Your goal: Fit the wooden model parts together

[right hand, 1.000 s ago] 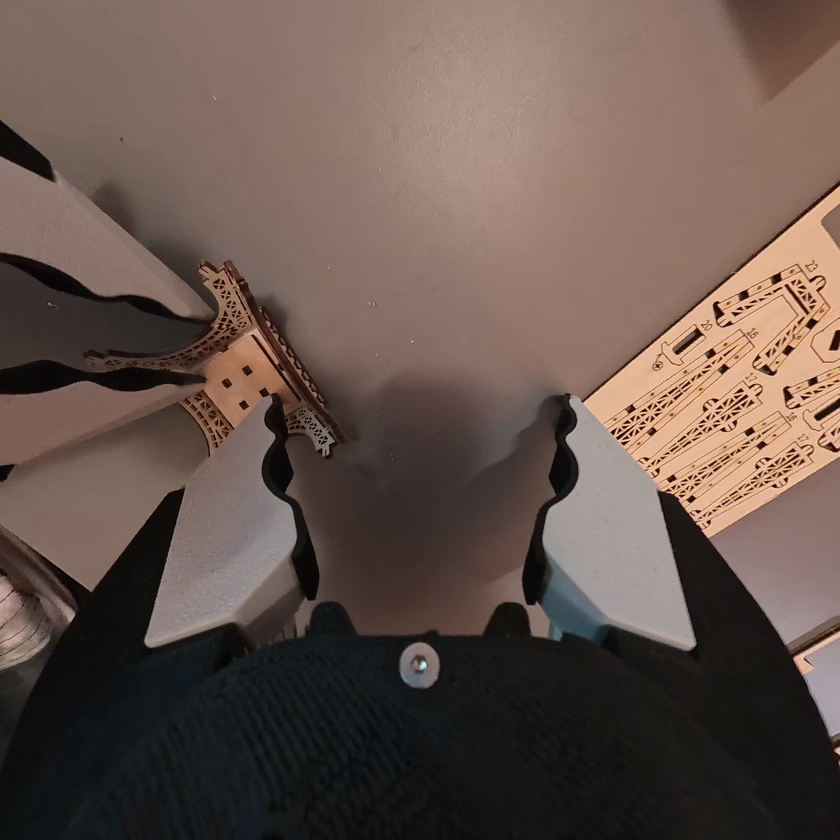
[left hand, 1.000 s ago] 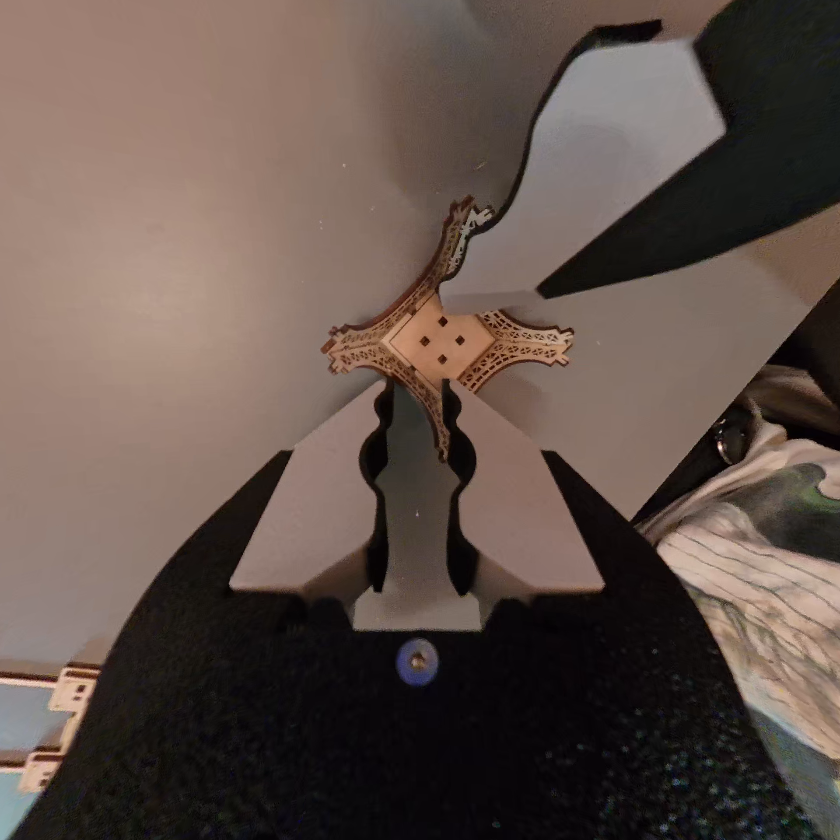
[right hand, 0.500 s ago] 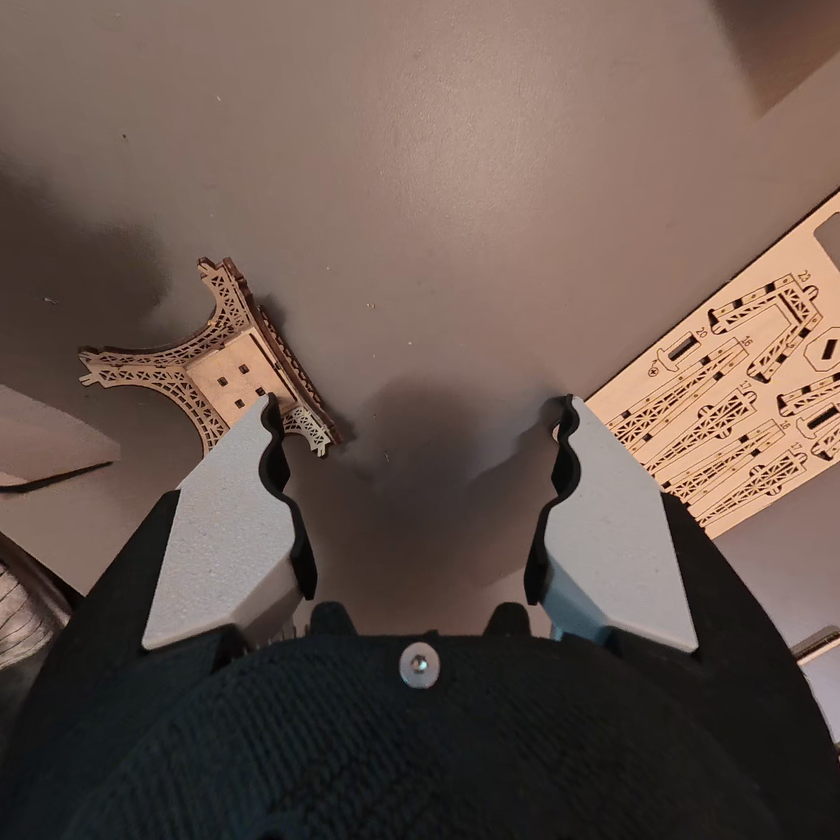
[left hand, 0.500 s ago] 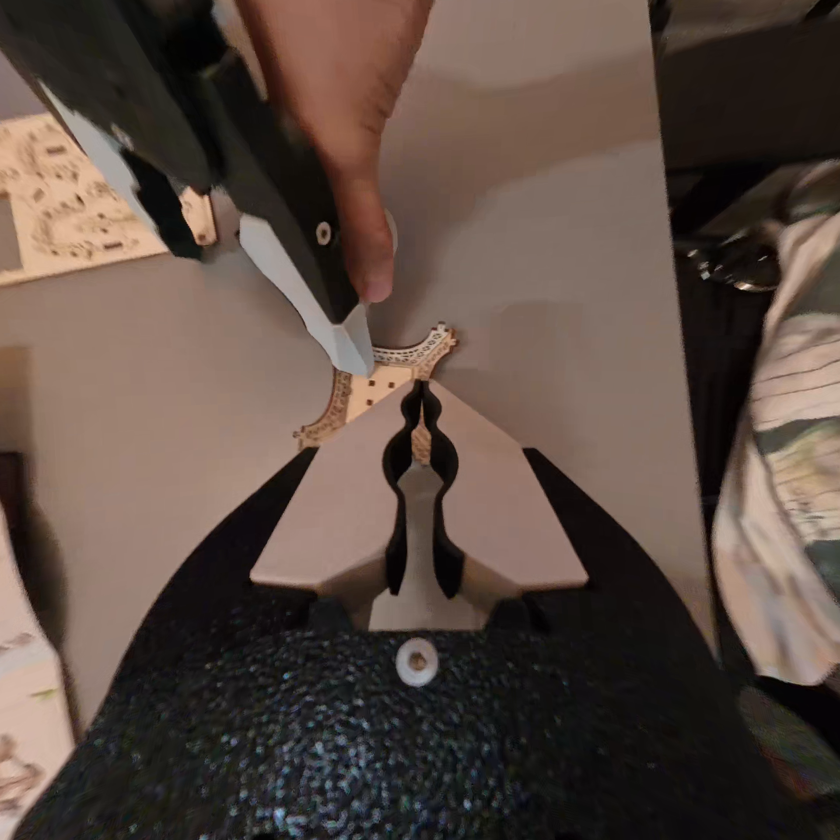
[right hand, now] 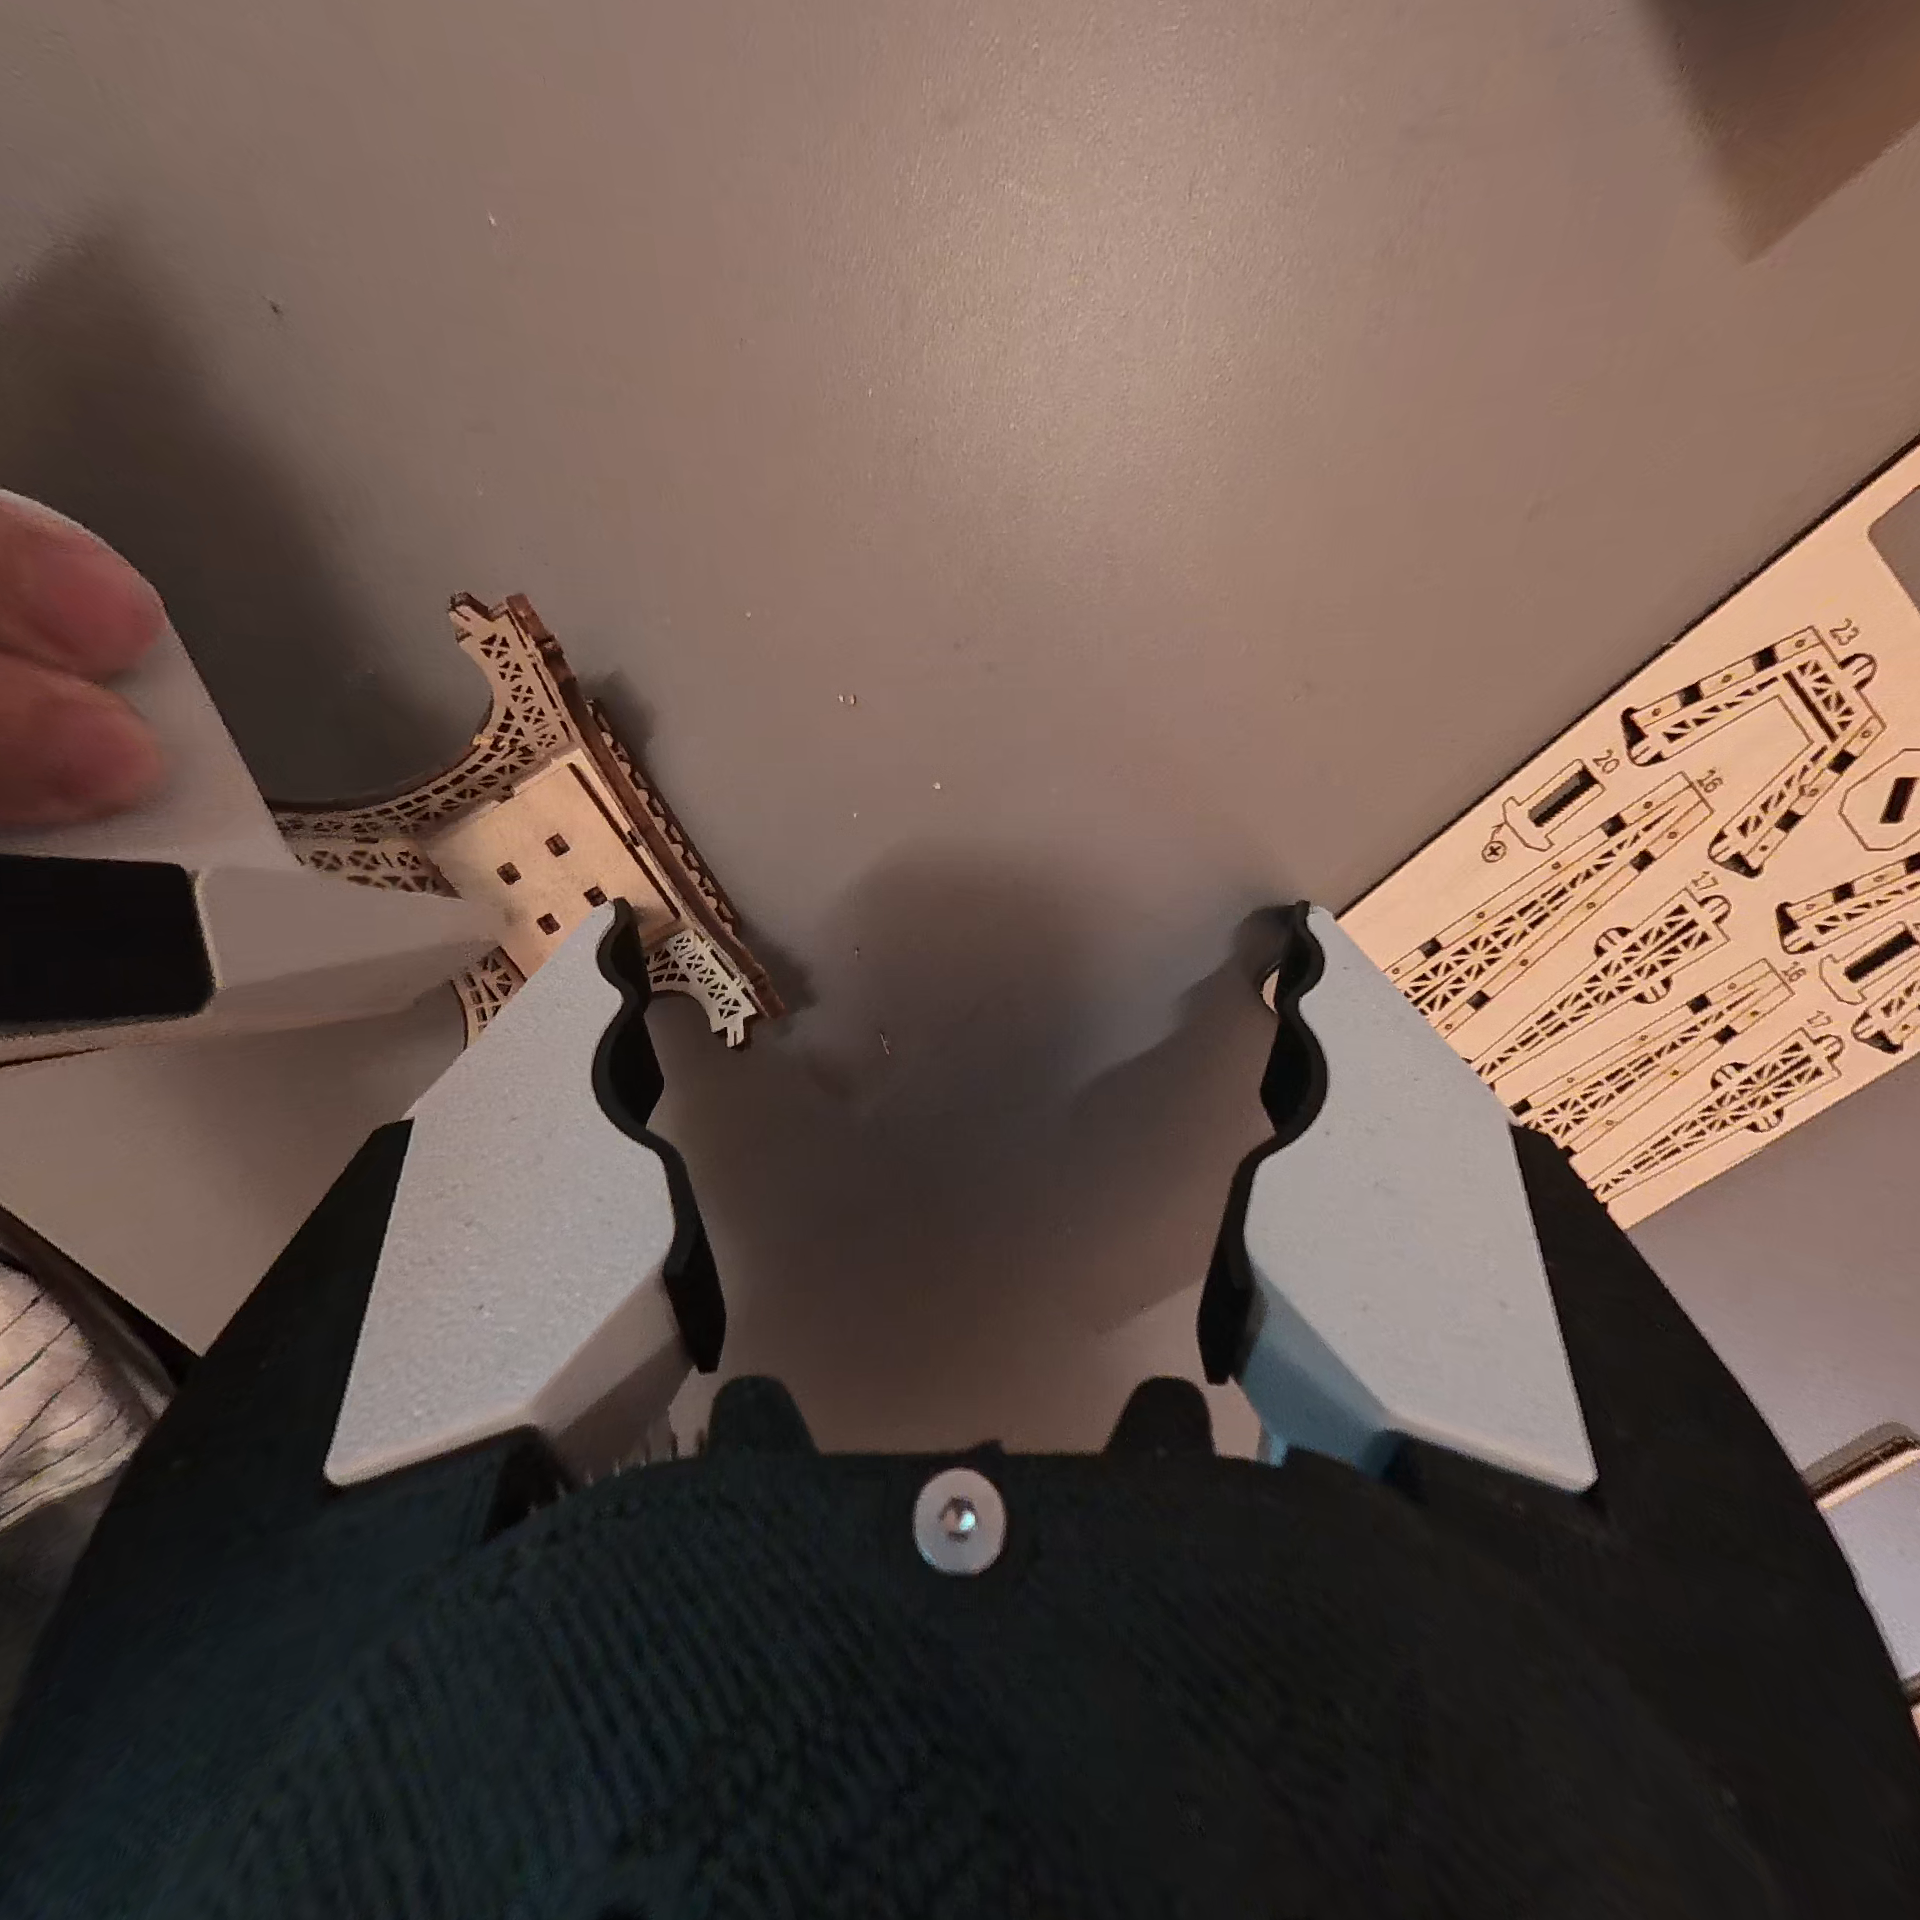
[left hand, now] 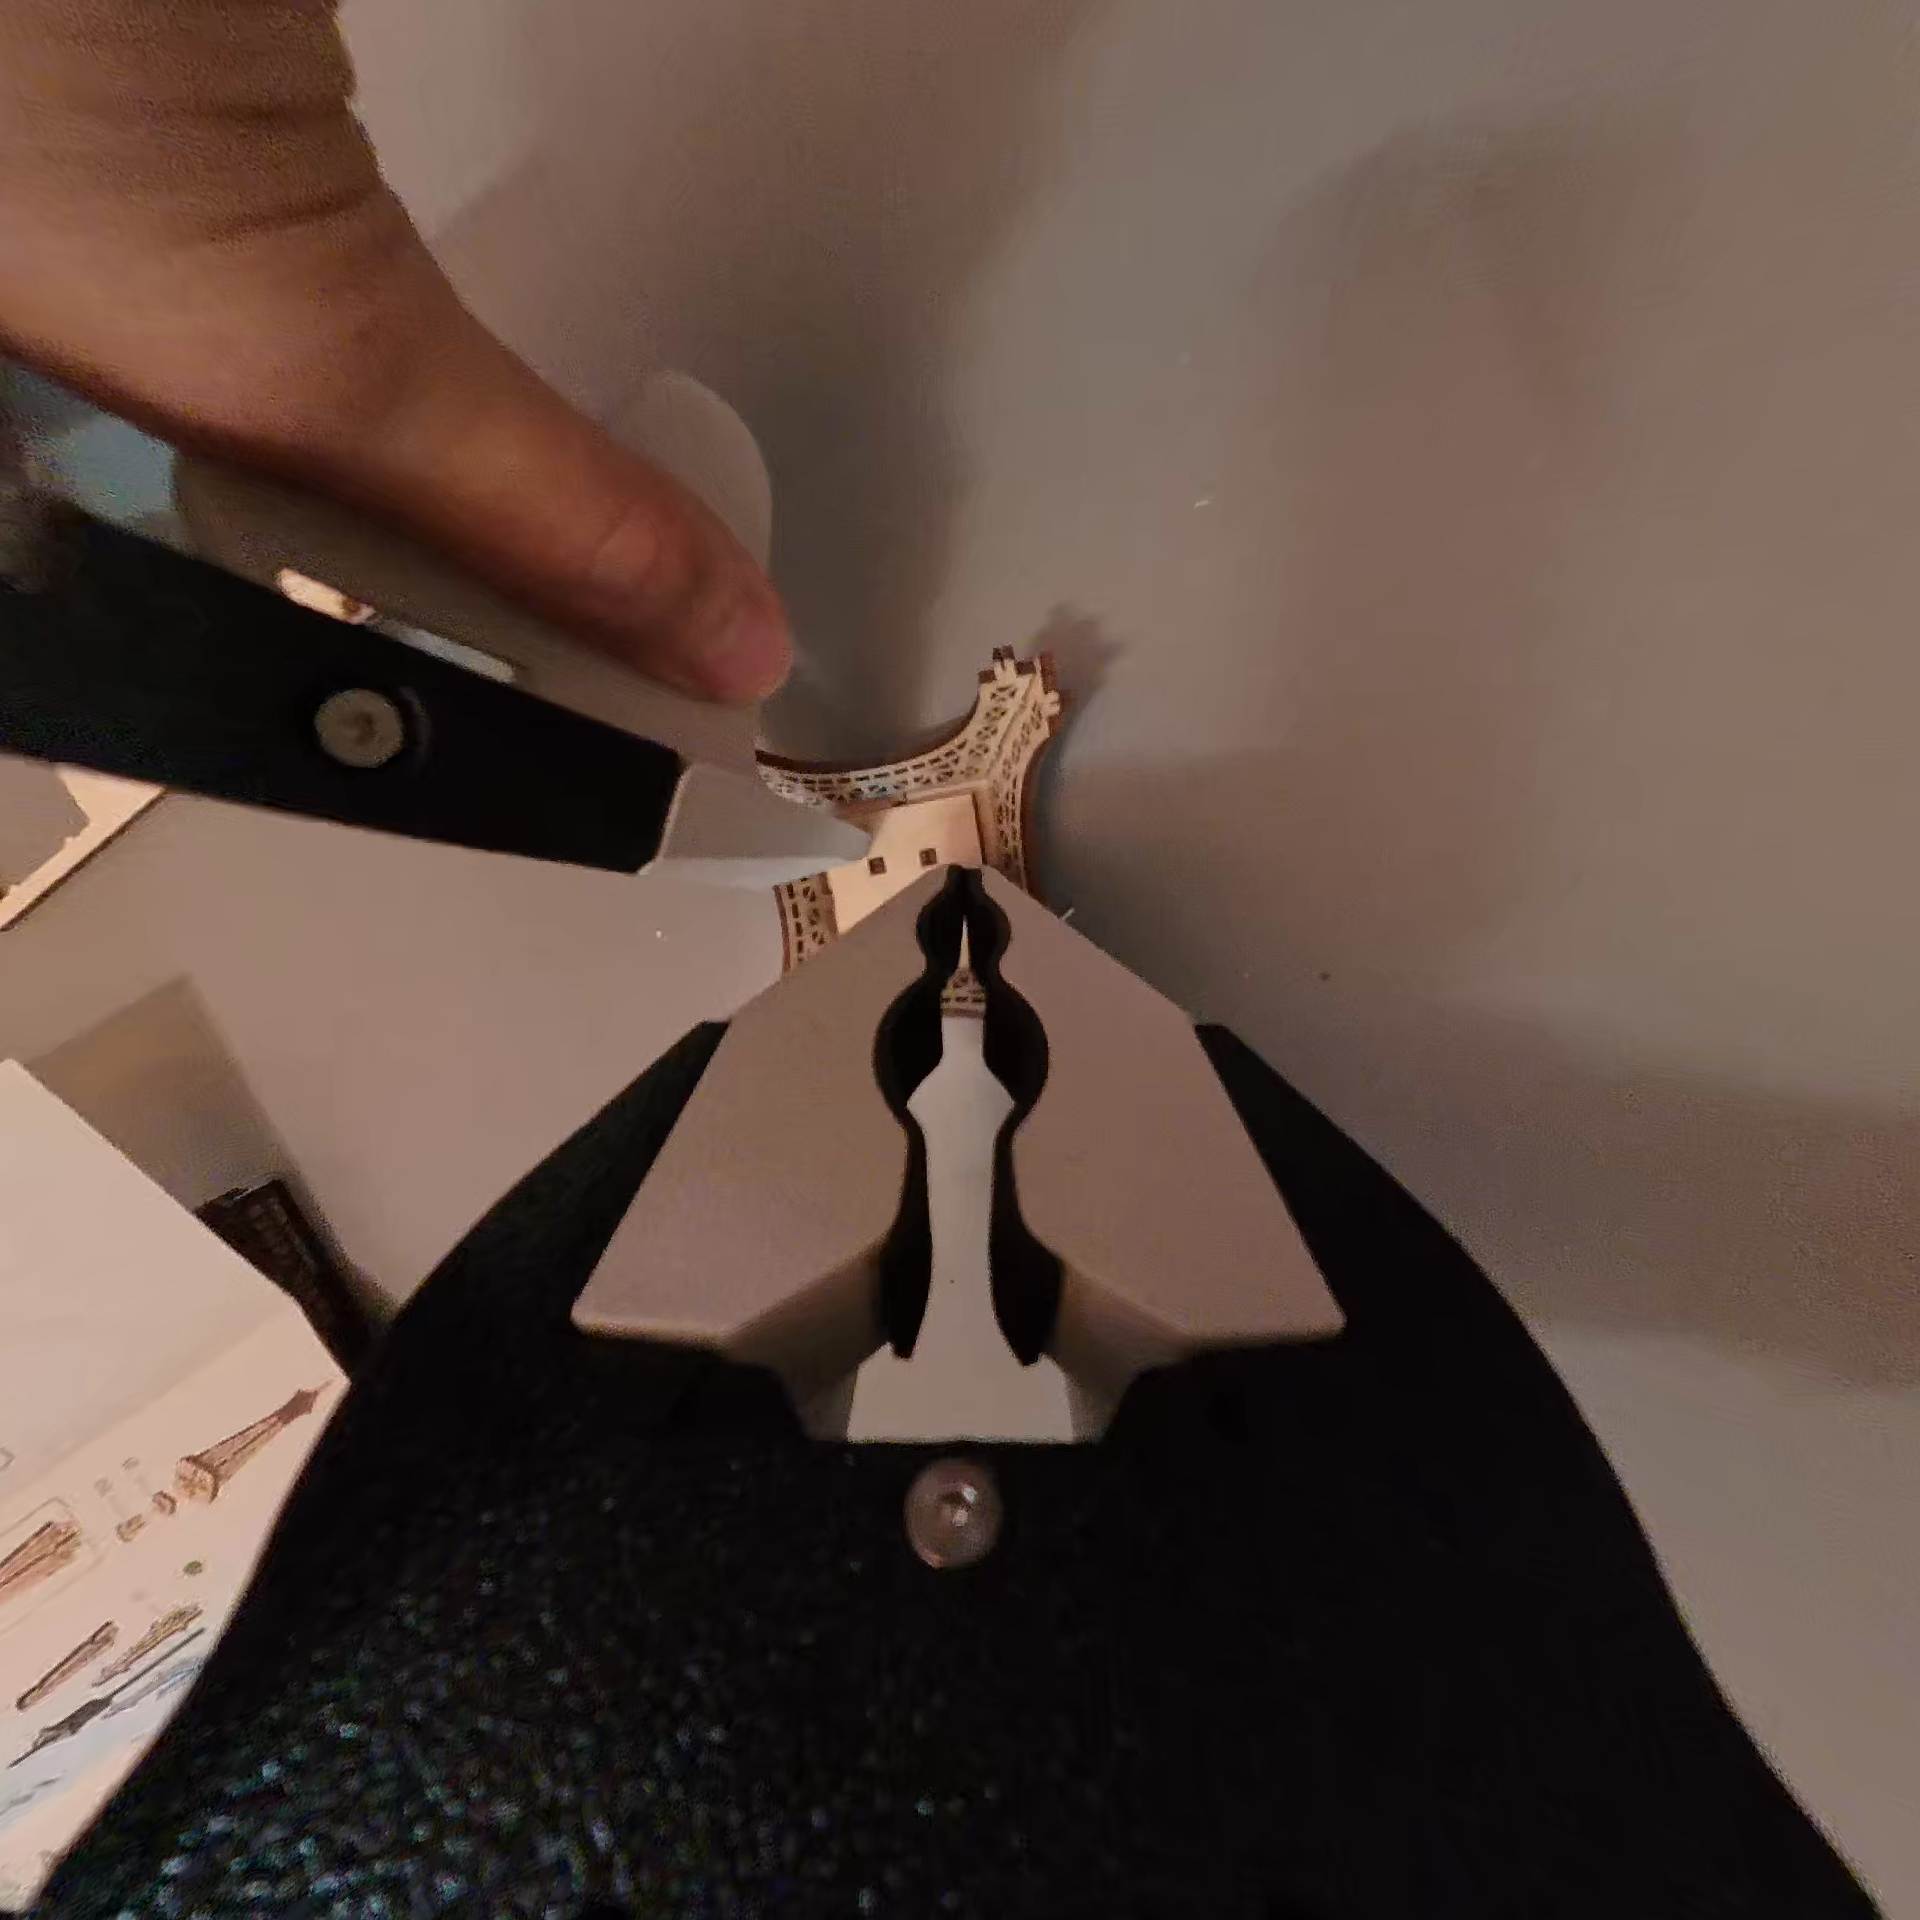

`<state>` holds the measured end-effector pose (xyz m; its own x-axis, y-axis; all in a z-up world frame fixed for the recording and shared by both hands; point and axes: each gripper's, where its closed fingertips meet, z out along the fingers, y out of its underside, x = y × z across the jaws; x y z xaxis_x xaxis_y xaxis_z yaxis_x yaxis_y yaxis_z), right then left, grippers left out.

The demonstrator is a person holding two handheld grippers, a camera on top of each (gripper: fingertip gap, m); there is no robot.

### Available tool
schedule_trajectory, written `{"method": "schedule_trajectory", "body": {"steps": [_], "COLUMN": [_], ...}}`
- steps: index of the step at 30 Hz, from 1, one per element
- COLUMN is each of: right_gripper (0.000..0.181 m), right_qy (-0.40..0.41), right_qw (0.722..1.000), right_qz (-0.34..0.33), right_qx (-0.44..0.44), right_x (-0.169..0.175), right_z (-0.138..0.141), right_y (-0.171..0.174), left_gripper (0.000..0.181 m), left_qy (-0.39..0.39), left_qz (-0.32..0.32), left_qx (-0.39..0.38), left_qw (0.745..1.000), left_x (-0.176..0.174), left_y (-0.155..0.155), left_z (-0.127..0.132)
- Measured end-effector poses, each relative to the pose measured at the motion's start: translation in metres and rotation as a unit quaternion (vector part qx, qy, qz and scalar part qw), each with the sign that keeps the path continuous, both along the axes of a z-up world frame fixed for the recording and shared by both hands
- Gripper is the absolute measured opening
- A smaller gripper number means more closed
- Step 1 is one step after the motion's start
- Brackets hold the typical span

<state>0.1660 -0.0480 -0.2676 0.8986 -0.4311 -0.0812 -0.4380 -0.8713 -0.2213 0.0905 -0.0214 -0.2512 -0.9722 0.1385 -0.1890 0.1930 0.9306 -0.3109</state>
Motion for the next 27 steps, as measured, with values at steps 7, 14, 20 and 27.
{"method": "schedule_trajectory", "body": {"steps": [7,14,20,27], "right_gripper": [0.119,0.119,0.119,0.119], "right_qy": [-0.002,-0.005,-0.002,-0.001], "right_qw": [1.0,1.0,1.0,1.0], "right_qz": [-0.002,-0.003,-0.001,-0.003], "right_qx": [0.004,0.01,0.003,0.003], "right_x": [0.0001,0.0002,0.0002,0.0], "right_z": [0.0,0.0001,-0.0001,0.0], "right_y": [-0.0001,-0.0001,-0.0002,-0.0002], "left_gripper": [0.0,0.0,0.0,0.0], "left_qy": [-0.006,-0.011,-0.016,-0.011], "left_qz": [-0.039,-0.052,-0.077,-0.097], "left_qx": [0.058,0.072,0.093,0.11], "left_qw": [0.998,0.996,0.993,0.989], "left_x": [-0.0004,0.0036,0.0022,0.0018], "left_y": [-0.001,0.0004,0.0009,0.0013], "left_z": [-0.0011,-0.0011,-0.0009,-0.0008]}}
